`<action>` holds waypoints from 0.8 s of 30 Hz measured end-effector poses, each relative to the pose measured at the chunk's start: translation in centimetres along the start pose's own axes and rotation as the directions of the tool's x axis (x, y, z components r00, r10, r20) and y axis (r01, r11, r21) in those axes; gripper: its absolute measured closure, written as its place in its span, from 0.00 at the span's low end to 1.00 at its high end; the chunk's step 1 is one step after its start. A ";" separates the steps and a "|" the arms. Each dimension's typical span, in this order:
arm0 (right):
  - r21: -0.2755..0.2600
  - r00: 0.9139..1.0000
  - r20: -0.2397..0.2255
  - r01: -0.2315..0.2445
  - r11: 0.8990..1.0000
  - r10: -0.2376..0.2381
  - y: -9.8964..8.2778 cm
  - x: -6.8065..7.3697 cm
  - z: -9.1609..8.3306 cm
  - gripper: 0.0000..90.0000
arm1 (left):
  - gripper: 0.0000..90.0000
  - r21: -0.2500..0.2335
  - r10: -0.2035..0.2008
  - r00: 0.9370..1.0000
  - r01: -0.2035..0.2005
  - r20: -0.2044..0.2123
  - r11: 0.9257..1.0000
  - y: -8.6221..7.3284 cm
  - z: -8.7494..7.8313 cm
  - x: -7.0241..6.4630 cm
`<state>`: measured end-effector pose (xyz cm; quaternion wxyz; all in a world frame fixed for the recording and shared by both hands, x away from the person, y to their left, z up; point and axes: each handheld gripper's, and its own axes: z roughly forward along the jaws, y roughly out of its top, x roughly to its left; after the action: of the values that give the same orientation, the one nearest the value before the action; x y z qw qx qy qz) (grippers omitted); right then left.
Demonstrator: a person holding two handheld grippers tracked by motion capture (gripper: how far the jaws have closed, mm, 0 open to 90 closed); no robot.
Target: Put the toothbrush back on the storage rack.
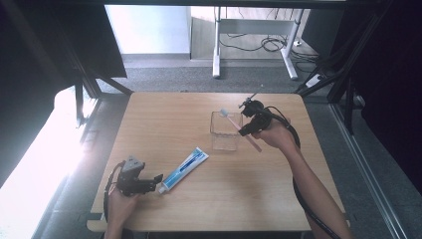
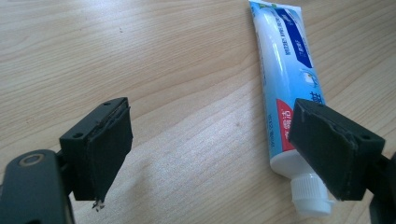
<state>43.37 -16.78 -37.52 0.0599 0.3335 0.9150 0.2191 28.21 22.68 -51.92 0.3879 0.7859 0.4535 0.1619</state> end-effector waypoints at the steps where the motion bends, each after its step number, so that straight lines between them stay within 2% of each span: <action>1: -0.006 1.000 0.000 -0.002 1.000 0.002 0.2 0.0 0.1 0.88 | 0.16 0.000 0.001 1.000 -0.001 0.000 1.000 0.0 0.0 0.0; 24: -0.088 1.000 -0.011 -0.020 0.996 0.019 3.6 -0.1 2.0 0.88 | 0.15 -0.008 -0.007 1.000 0.007 0.004 1.000 0.0 0.0 0.1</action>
<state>46.05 -13.62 -37.73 0.0677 0.3384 0.9014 0.2616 28.21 22.80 -51.92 0.3924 0.7831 0.4548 0.1610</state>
